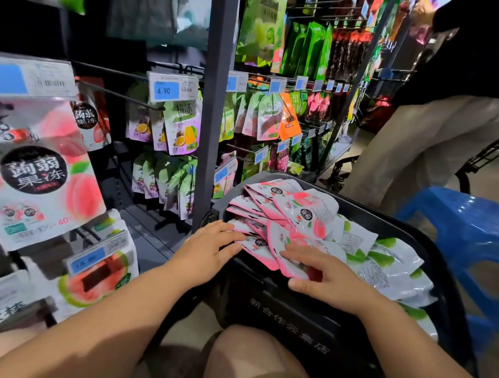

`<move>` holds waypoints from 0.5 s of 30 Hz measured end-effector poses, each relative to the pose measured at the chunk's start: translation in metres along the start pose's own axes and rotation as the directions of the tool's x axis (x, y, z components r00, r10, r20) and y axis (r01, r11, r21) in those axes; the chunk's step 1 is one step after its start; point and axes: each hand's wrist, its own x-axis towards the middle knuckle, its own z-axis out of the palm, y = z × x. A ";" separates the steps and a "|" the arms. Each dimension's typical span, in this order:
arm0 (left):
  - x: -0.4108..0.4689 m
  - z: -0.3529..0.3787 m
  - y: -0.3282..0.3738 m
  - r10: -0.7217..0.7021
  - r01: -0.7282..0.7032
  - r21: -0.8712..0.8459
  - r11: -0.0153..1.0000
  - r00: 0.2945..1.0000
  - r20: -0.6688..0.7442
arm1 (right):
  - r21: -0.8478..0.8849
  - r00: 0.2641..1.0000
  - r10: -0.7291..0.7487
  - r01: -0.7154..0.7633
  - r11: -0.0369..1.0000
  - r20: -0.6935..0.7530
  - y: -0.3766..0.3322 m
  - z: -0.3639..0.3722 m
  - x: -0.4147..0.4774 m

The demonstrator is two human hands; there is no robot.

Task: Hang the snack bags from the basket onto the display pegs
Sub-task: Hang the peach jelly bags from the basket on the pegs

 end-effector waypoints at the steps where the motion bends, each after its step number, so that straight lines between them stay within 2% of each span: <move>1: 0.000 0.000 0.000 0.002 -0.002 -0.003 1.000 1.000 0.004 | 0.029 1.000 -0.004 0.005 1.000 -0.027 0.000 0.001 0.000; 4: 0.000 0.000 0.000 0.002 -0.002 -0.003 1.000 1.000 0.015 | 0.088 0.997 -0.005 0.012 0.996 -0.077 -0.001 0.003 -0.001; 7: -0.002 -0.001 0.002 0.008 -0.008 -0.001 1.000 1.000 0.011 | 0.052 0.996 0.019 -0.014 0.999 -0.084 -0.003 0.005 -0.002; 9: -0.003 -0.001 0.002 0.010 -0.010 -0.001 1.000 1.000 0.015 | 0.021 0.984 0.020 -0.016 1.000 -0.180 -0.003 0.007 -0.002; 11: -0.003 -0.002 0.003 0.004 -0.004 -0.006 1.000 1.000 0.020 | 0.042 0.931 0.001 0.015 0.999 -0.365 -0.010 0.008 -0.001; 13: -0.004 -0.002 0.004 0.000 0.000 -0.005 1.000 1.000 0.027 | 0.152 0.845 0.038 0.051 0.987 -0.534 -0.022 0.005 0.002; 15: -0.005 -0.002 0.004 -0.006 0.007 -0.016 1.000 0.999 0.033 | 0.261 0.761 0.101 0.091 0.961 -0.641 -0.035 -0.003 0.004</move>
